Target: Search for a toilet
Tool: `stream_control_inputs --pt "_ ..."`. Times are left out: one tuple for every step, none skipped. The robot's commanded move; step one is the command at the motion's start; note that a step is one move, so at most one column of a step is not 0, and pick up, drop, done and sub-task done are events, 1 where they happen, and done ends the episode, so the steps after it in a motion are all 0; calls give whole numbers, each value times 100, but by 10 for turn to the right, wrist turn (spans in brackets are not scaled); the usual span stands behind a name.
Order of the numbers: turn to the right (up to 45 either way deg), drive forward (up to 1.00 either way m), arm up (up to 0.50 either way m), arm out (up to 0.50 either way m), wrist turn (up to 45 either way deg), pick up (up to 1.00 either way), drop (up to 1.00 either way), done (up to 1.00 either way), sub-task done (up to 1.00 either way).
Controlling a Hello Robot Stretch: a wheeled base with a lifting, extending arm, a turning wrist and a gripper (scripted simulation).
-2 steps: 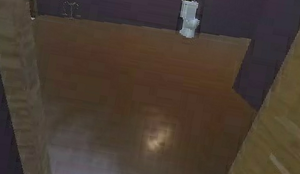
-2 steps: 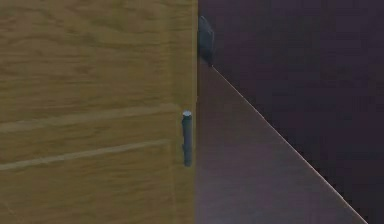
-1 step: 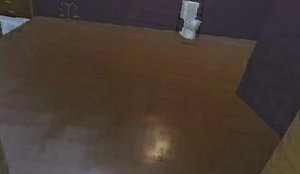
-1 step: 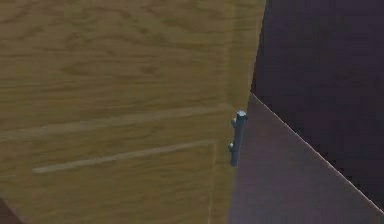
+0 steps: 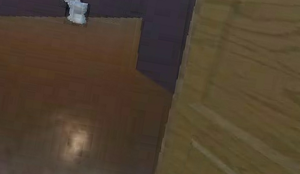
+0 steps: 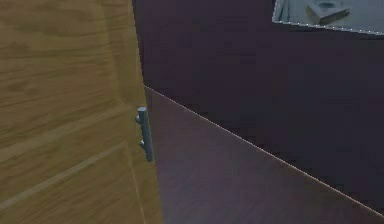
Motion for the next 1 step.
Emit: stream_control_inputs --pt "0 20 0 0 0 0 0 0 0"
